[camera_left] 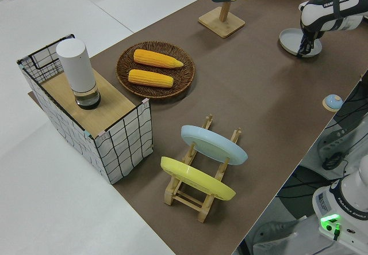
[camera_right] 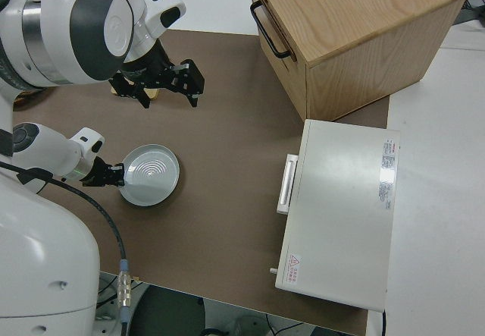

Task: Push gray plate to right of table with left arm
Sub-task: 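Push the gray plate with the left gripper toward the toaster oven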

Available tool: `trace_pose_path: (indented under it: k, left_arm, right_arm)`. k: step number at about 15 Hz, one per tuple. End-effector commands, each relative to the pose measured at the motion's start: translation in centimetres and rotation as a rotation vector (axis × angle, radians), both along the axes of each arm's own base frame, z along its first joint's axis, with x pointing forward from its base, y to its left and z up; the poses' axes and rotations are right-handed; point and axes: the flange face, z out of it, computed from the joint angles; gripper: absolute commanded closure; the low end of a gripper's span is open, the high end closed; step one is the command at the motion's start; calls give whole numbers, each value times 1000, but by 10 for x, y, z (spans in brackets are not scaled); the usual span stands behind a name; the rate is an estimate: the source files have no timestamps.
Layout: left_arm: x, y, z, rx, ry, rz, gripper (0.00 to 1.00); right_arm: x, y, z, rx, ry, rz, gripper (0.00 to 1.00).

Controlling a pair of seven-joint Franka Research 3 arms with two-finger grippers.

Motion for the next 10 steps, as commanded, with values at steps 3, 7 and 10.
trace_pose_path:
  k: [3, 7, 10]
  left_arm:
    - [17, -7, 18, 35, 0, 3, 0]
    - [17, -7, 20, 49, 11, -5, 0]
    - [17, -3, 25, 103, -1, -78, 0]
  right_arm:
    - [-2, -3, 4, 2, 2, -18, 17]
    - [-2, -2, 4, 4, 2, -18, 17]
    - [-2, -2, 4, 4, 2, -18, 17]
